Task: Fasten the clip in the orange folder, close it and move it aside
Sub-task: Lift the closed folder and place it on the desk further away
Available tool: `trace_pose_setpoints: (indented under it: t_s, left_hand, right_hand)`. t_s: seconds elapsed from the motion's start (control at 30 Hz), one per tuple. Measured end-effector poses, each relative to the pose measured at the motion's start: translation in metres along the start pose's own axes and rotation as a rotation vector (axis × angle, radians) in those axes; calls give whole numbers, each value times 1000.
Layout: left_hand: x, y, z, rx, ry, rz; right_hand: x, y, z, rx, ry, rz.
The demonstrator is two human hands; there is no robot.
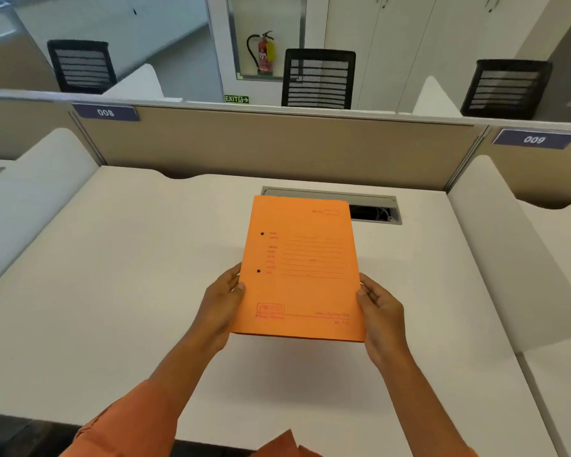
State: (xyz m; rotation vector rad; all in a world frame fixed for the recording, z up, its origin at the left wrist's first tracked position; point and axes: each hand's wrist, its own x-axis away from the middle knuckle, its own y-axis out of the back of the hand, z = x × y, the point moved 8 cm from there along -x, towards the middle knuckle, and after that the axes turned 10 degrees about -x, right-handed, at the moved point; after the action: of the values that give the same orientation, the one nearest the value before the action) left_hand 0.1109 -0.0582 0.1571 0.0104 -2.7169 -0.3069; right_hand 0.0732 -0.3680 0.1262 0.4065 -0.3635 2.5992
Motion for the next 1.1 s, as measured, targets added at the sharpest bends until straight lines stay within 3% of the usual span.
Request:
trace_pose_setpoints:
  t_s: [0.53,0.83,1.1]
  left_hand:
    - [-95,139,-46,-79,-80,-244]
    - [-187,212,-36,-61,-10,-378]
    - [-256,233,-1,-98,64,-387]
  right_hand:
    - [-59,-191,11,12,83,38]
    - [-112,-296,-30,43,4,22]
    - [-159,-334,-70,132,-42,-23]
